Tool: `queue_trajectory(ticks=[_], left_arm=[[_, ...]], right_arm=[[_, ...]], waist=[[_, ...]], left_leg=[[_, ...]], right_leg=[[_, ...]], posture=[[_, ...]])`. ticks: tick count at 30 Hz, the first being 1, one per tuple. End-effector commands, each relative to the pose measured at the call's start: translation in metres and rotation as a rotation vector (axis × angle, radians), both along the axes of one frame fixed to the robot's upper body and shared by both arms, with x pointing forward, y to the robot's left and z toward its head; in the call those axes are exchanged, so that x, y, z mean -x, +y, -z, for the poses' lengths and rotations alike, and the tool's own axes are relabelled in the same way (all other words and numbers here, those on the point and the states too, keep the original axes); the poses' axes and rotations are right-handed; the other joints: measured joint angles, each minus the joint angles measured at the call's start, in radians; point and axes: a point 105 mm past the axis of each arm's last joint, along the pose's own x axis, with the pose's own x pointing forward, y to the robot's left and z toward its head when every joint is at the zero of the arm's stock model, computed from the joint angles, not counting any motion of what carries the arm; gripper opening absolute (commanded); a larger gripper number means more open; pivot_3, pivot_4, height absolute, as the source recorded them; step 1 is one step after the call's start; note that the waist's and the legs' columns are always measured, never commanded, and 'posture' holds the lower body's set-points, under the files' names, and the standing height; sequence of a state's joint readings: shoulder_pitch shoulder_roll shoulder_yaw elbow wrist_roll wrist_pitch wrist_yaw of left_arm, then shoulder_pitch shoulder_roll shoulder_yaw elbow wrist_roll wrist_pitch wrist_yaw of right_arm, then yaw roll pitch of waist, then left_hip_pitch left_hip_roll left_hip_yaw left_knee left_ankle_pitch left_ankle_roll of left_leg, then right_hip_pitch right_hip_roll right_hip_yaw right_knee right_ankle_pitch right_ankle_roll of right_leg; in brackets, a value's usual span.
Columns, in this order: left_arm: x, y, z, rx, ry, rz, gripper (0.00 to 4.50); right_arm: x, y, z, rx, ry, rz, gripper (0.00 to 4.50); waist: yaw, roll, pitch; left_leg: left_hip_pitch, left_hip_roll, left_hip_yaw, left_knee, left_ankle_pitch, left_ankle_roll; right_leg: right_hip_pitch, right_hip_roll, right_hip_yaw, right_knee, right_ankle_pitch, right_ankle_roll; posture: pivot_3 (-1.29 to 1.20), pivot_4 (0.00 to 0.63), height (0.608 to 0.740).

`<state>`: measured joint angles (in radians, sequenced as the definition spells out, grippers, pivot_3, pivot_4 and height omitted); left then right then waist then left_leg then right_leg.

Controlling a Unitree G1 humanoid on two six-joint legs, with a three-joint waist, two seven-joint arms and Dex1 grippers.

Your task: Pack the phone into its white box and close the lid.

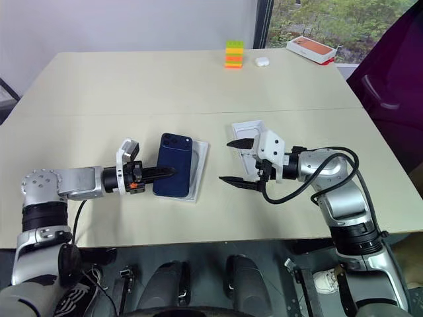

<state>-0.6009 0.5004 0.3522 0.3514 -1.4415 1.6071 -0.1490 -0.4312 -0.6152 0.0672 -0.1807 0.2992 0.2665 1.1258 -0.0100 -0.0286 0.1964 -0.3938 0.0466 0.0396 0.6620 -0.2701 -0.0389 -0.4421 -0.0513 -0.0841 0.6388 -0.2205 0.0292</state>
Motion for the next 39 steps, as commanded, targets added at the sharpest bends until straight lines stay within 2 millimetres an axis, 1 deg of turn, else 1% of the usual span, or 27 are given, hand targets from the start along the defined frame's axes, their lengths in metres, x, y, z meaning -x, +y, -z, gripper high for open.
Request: queue_trajectory(ticks=[1, 7, 11, 16, 20, 23, 28, 32, 39], left_arm=[[-0.003, -0.001, -0.012, 0.013, -0.035, 0.028, 0.00], [-0.002, -0.004, -0.013, 0.024, -0.035, 0.064, 0.00], [-0.002, -0.006, -0.006, -0.012, -0.026, 0.084, 0.00], [-0.013, -0.001, 0.000, -0.041, -0.020, 0.052, 0.00], [-0.023, 0.005, -0.004, -0.051, -0.044, 0.028, 0.00], [-0.026, 0.005, -0.008, -0.048, -0.051, 0.035, 0.00], [-0.026, 0.001, -0.005, -0.054, -0.055, 0.060, 0.00], [-0.022, -0.002, -0.004, -0.037, -0.043, 0.091, 0.00], [-0.022, -0.006, 0.001, -0.033, -0.032, 0.099, 0.00]], right_arm=[[0.000, 0.003, -0.007, -0.011, -0.044, -0.002, 4.46], [-0.002, 0.004, -0.005, -0.003, -0.051, 0.011, 4.46], [-0.003, 0.005, -0.004, -0.003, -0.052, 0.017, 4.46], [-0.004, 0.007, -0.003, -0.003, -0.052, 0.021, 4.46], [-0.005, 0.007, 0.000, 0.002, -0.050, 0.028, 4.46], [-0.005, 0.009, 0.000, 0.001, -0.051, 0.025, 4.46], [-0.006, 0.012, -0.001, 0.000, -0.059, 0.025, 4.46], [-0.008, 0.011, 0.000, 0.005, -0.064, 0.033, 4.46], [-0.009, 0.012, 0.000, 0.007, -0.069, 0.039, 4.46]], waist=[[0.001, 0.000, 0.000], [0.000, 0.000, 0.000], [-0.001, 0.000, 0.000], [0.000, 0.000, 0.000], [-0.001, 0.000, 0.000], [-0.001, 0.000, 0.000], [-0.001, 0.000, 0.000], [-0.001, 0.000, 0.000], [-0.001, 0.000, 0.000]], left_leg=[[0.000, 0.000, 0.001, 0.000, 0.000, 0.000], [0.000, 0.000, 0.003, 0.000, 0.000, 0.000], [0.000, 0.000, 0.003, 0.000, 0.000, 0.000], [0.000, 0.000, 0.003, 0.000, 0.000, 0.000], [0.000, 0.000, 0.003, 0.000, 0.000, 0.000], [0.000, 0.000, 0.003, 0.000, 0.000, 0.000], [-0.001, 0.000, 0.003, 0.000, 0.000, 0.000], [0.000, 0.000, 0.003, 0.000, 0.000, 0.000], [0.000, 0.000, 0.003, 0.000, 0.000, 0.000]], right_leg=[[0.000, 0.000, 0.000, 0.000, 0.000, 0.000], [0.000, 0.000, 0.000, 0.000, 0.000, 0.000], [0.000, 0.000, 0.000, 0.000, 0.000, 0.000], [0.000, 0.000, 0.000, 0.000, 0.000, 0.000], [0.000, 0.001, 0.000, 0.000, 0.000, 0.000], [0.000, 0.001, 0.000, 0.000, 0.000, 0.000], [0.000, 0.000, 0.000, 0.000, 0.000, 0.000], [0.000, 0.001, 0.000, 0.000, 0.000, 0.000], [0.000, 0.001, 0.000, 0.000, 0.000, 0.001]], posture=[[0.00, 0.150, 0.740], [0.00, 0.150, 0.740], [0.00, 0.150, 0.740], [0.00, 0.150, 0.740], [0.00, 0.150, 0.740], [0.00, 0.150, 0.740], [0.00, 0.150, 0.740], [0.00, 0.150, 0.740], [0.00, 0.150, 0.740]])
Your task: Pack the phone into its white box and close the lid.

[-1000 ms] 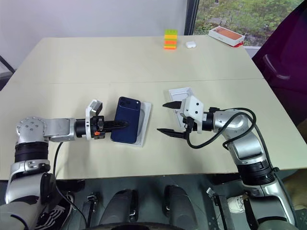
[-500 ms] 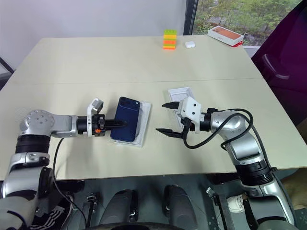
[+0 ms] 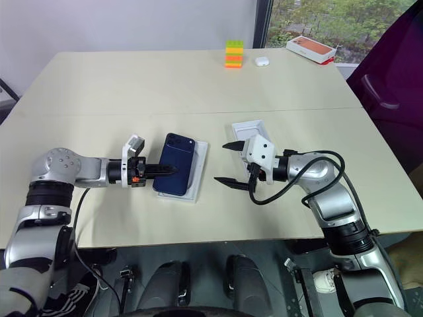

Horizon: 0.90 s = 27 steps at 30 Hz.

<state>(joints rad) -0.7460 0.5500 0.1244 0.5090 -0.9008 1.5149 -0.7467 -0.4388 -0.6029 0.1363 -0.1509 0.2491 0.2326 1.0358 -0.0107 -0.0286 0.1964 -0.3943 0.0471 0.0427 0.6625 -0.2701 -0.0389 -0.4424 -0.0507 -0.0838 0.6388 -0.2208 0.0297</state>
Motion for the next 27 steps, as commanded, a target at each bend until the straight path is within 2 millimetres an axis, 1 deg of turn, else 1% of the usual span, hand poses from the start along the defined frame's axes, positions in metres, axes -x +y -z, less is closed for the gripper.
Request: queue_trajectory(ticks=[1, 5, 7, 8, 9, 10, 14, 15, 23, 25, 27], left_arm=[[-0.002, -0.005, -0.013, 0.031, -0.046, 0.024, 0.00], [-0.005, -0.007, -0.016, 0.036, -0.063, 0.029, 0.00], [-0.004, -0.009, -0.017, 0.031, -0.072, 0.041, 0.98], [-0.004, -0.010, -0.017, 0.033, -0.072, 0.045, 1.34], [-0.005, -0.009, -0.018, 0.037, -0.067, 0.042, 1.84], [-0.005, -0.009, -0.017, 0.032, -0.067, 0.041, 2.46], [-0.004, -0.010, -0.018, 0.017, -0.081, 0.048, 4.21], [-0.006, -0.009, -0.020, 0.013, -0.093, 0.043, 4.36], [-0.004, -0.009, -0.040, -0.003, -0.150, 0.065, 4.36], [0.000, -0.005, -0.045, -0.011, -0.166, 0.075, 4.36], [0.003, 0.000, -0.046, -0.033, -0.175, 0.066, 4.36]], right_arm=[[-0.001, 0.004, -0.011, -0.016, -0.051, -0.011, 4.46], [-0.001, 0.005, -0.010, -0.016, -0.051, -0.011, 4.46], [-0.001, 0.006, -0.010, -0.015, -0.052, -0.012, 4.50], [-0.001, 0.007, -0.009, -0.014, -0.052, -0.012, 4.50], [-0.001, 0.007, -0.009, -0.014, -0.053, -0.011, 4.50], [-0.002, 0.007, -0.009, -0.013, -0.053, -0.010, 4.50], [-0.002, 0.007, -0.008, -0.010, -0.052, -0.008, 4.50], [-0.002, 0.007, -0.008, -0.010, -0.050, -0.009, 4.50], [-0.004, 0.009, -0.008, -0.009, -0.050, -0.013, 4.50], [-0.005, 0.008, -0.009, -0.013, -0.046, -0.013, 4.50], [-0.005, 0.009, -0.010, -0.023, -0.034, -0.013, 4.50]], waist=[[0.000, 0.000, 0.000], [0.000, 0.000, 0.000], [0.000, 0.000, 0.000], [0.000, 0.000, 0.000], [0.000, 0.000, 0.000], [0.000, 0.000, 0.000], [0.000, 0.000, 0.000], [0.000, 0.000, 0.000], [-0.002, 0.000, 0.000], [-0.002, 0.000, 0.000], [-0.002, 0.000, 0.000]], left_leg=[[0.000, 0.000, 0.000, 0.000, 0.000, 0.000], [0.000, 0.000, 0.000, 0.000, 0.000, 0.000], [0.000, 0.000, 0.000, 0.000, 0.000, 0.000], [0.000, 0.000, 0.000, 0.000, 0.000, 0.000], [0.000, 0.000, 0.000, 0.000, 0.000, 0.000], [0.000, 0.000, 0.000, 0.001, 0.000, 0.000], [0.001, 0.000, 0.000, 0.001, 0.000, 0.000], [0.001, 0.000, 0.000, 0.001, 0.000, 0.000], [0.002, 0.001, 0.000, 0.001, 0.000, 0.000], [0.002, 0.001, 0.000, 0.001, 0.000, 0.000], [0.001, 0.001, 0.000, 0.001, 0.000, 0.000]], right_leg=[[0.000, 0.000, 0.000, 0.000, 0.000, 0.000], [0.000, 0.000, 0.000, 0.000, 0.000, 0.000], [0.000, 0.000, 0.000, 0.000, 0.000, 0.000], [0.000, 0.000, 0.000, 0.000, 0.000, 0.000], [0.000, 0.000, 0.000, 0.000, 0.000, 0.000], [0.000, 0.000, 0.000, 0.001, 0.000, 0.000], [0.001, 0.000, 0.000, 0.001, 0.000, 0.000], [0.001, 0.000, 0.000, 0.001, 0.000, 0.000], [0.001, 0.001, 0.001, 0.002, 0.000, 0.000], [0.001, 0.001, 0.001, 0.002, 0.000, 0.000], [0.001, 0.001, 0.001, 0.002, 0.000, 0.000]], posture=[[0.00, 0.150, 0.740], [0.00, 0.150, 0.740], [0.00, 0.150, 0.740], [0.00, 0.150, 0.740], [0.00, 0.150, 0.740], [0.00, 0.150, 0.740], [0.00, 0.150, 0.740], [0.00, 0.150, 0.740], [0.00, 0.150, 0.740], [0.00, 0.150, 0.740], [0.00, 0.150, 0.740]])
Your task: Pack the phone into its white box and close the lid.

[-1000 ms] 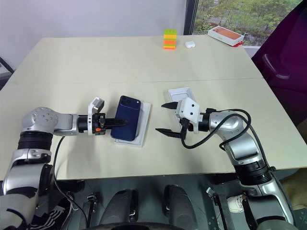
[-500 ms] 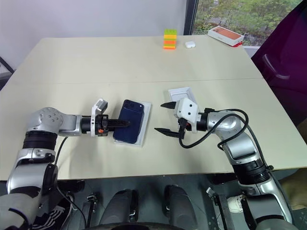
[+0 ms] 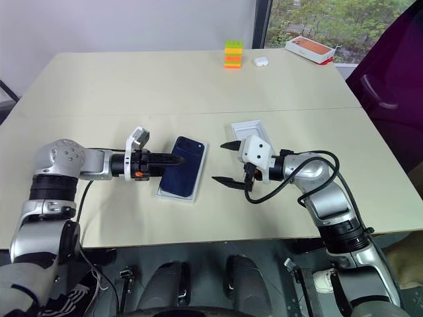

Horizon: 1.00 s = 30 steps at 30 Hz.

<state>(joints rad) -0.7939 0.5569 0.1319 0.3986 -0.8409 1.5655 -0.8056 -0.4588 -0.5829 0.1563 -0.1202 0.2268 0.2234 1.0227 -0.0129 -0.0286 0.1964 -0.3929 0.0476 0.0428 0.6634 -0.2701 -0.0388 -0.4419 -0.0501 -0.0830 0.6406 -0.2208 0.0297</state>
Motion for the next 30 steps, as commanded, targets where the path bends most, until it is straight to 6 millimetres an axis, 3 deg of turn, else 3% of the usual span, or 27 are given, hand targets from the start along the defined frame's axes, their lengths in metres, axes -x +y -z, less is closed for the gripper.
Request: queue_trajectory(ticks=[1, 14, 22, 25, 28, 30], left_arm=[[0.002, 0.010, -0.018, -0.005, -0.075, -0.011, 4.36], [0.006, 0.040, -0.032, -0.100, -0.178, -0.072, 4.36], [-0.001, 0.069, -0.050, -0.170, -0.717, -0.159, 4.36], [0.003, 0.077, -0.046, -0.206, -0.855, -0.160, 4.36], [0.007, 0.082, -0.034, -0.169, -0.836, -0.176, 4.50], [0.008, 0.085, -0.027, -0.169, -0.837, -0.191, 4.50]], right_arm=[[0.000, 0.005, -0.013, -0.031, -0.028, -0.020, 4.50], [-0.003, 0.010, -0.015, -0.039, -0.025, -0.027, 4.50], [-0.015, 0.026, -0.024, -0.121, 0.017, 0.037, 4.50], [-0.019, 0.033, -0.027, -0.145, 0.029, 0.058, 4.50], [-0.020, 0.049, -0.027, -0.167, 0.039, 0.062, 3.73], [-0.019, 0.058, -0.023, -0.160, 0.044, 0.066, 2.77]], waist=[[0.000, 0.000, 0.000], [0.000, 0.000, 0.000], [0.002, 0.000, 0.000], [0.002, 0.000, 0.000], [0.005, 0.000, 0.000], [0.003, 0.000, 0.000]], left_leg=[[0.000, 0.000, 0.000, 0.000, 0.000, 0.000], [0.000, 0.000, 0.000, 0.000, 0.000, 0.000], [0.001, 0.001, 0.002, 0.000, 0.000, 0.000], [0.001, 0.001, 0.003, 0.000, 0.000, 0.000], [0.000, 0.001, 0.003, 0.000, 0.000, 0.000], [0.000, 0.001, 0.003, 0.000, 0.000, 0.000]], right_leg=[[0.000, 0.000, 0.000, 0.000, 0.000, 0.000], [0.000, 0.000, 0.000, 0.001, 0.000, 0.000], [-0.001, 0.000, 0.002, 0.003, 0.001, -0.002], [-0.002, -0.001, 0.003, 0.003, 0.001, -0.003], [-0.002, -0.001, 0.002, 0.003, 0.001, -0.002], [-0.002, -0.001, 0.003, 0.003, 0.001, -0.002]], posture=[[0.00, 0.150, 0.740], [0.00, 0.150, 0.740], [0.00, 0.150, 0.740], [0.00, 0.150, 0.740], [0.00, 0.150, 0.740], [0.00, 0.150, 0.740]])
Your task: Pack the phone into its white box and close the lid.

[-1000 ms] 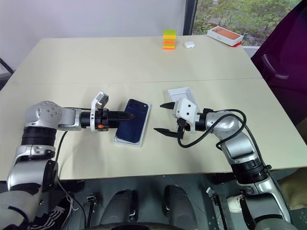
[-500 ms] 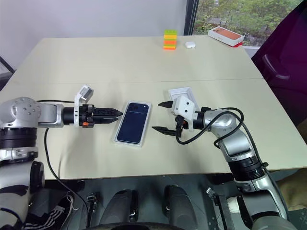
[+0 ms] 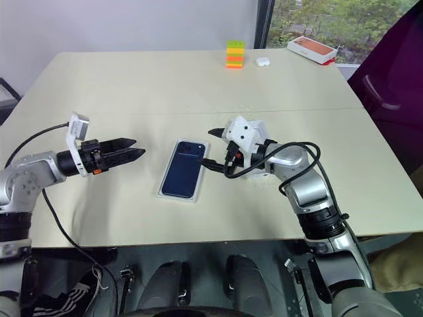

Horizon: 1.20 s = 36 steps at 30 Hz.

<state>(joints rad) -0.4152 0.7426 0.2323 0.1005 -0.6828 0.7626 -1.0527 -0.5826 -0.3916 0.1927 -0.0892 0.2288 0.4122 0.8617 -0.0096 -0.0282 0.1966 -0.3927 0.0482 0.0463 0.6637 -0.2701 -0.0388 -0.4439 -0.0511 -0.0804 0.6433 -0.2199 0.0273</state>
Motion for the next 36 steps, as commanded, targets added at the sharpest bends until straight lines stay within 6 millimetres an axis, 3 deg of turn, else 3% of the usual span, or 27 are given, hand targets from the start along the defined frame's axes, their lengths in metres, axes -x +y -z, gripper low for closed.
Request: queue_trajectory(ticks=[1, 5, 10, 15, 18, 25, 32, 36], left_arm=[[0.002, 0.005, -0.003, 0.016, -0.067, -0.009, 4.50], [0.003, 0.001, -0.005, 0.026, -0.103, -0.007, 4.50], [0.001, -0.001, 0.003, -0.003, -0.071, -0.005, 4.50], [-0.015, -0.010, 0.018, -0.095, -0.073, -0.049, 4.50], [-0.033, -0.006, 0.020, -0.102, -0.063, -0.144, 3.60], [-0.051, -0.002, 0.038, -0.178, 0.003, -0.252, 0.04], [-0.055, -0.042, 0.055, -0.180, 0.062, -0.171, 0.04], [-0.046, -0.068, 0.065, -0.200, 0.127, -0.051, 0.04]], right_arm=[[0.001, 0.018, -0.004, 0.002, -0.033, -0.003, 2.25], [0.001, 0.023, 0.000, 0.023, -0.039, -0.001, 0.09], [-0.003, 0.016, 0.002, 0.067, -0.061, 0.017, 0.03], [-0.013, 0.002, 0.011, 0.133, -0.072, 0.067, 0.03], [-0.016, -0.003, 0.016, 0.148, -0.065, 0.086, 0.00], [-0.025, -0.016, 0.029, 0.221, -0.073, 0.153, 0.00], [-0.028, -0.016, 0.045, 0.337, -0.121, 0.154, 0.00], [-0.028, -0.014, 0.048, 0.357, -0.130, 0.144, 0.00]], waist=[[0.000, 0.000, 0.000], [0.001, 0.000, 0.000], [-0.001, 0.000, 0.000], [0.000, 0.000, 0.000], [0.000, 0.000, 0.000], [-0.004, 0.000, 0.000], [0.001, 0.000, 0.000], [-0.002, 0.000, 0.000]], left_leg=[[0.000, 0.000, 0.000, 0.000, 0.000, 0.000], [0.000, 0.000, -0.001, 0.000, 0.000, 0.000], [0.000, 0.000, 0.000, 0.000, 0.000, 0.000], [0.000, 0.000, 0.000, 0.000, 0.000, 0.000], [0.000, 0.000, -0.001, 0.000, 0.000, 0.000], [0.000, 0.000, 0.000, 0.000, 0.000, 0.001], [0.000, 0.000, 0.000, 0.001, 0.000, 0.001], [0.000, 0.000, 0.000, 0.001, 0.000, 0.001]], right_leg=[[0.000, 0.000, 0.000, 0.000, 0.000, 0.000], [0.000, 0.000, 0.000, 0.000, 0.000, 0.000], [0.000, 0.000, 0.000, 0.000, 0.000, 0.000], [0.000, 0.001, 0.000, 0.000, 0.000, 0.000], [0.000, 0.001, 0.000, 0.000, 0.000, 0.000], [0.000, 0.002, 0.000, 0.001, 0.000, 0.000], [0.000, 0.001, 0.000, 0.001, 0.000, 0.000], [0.000, 0.001, 0.000, 0.001, 0.000, 0.001]], posture=[[0.00, 0.150, 0.740], [0.00, 0.150, 0.740], [0.00, 0.150, 0.740], [0.00, 0.150, 0.740], [0.00, 0.150, 0.740], [0.00, 0.150, 0.740], [0.00, 0.150, 0.740], [0.00, 0.150, 0.740]])
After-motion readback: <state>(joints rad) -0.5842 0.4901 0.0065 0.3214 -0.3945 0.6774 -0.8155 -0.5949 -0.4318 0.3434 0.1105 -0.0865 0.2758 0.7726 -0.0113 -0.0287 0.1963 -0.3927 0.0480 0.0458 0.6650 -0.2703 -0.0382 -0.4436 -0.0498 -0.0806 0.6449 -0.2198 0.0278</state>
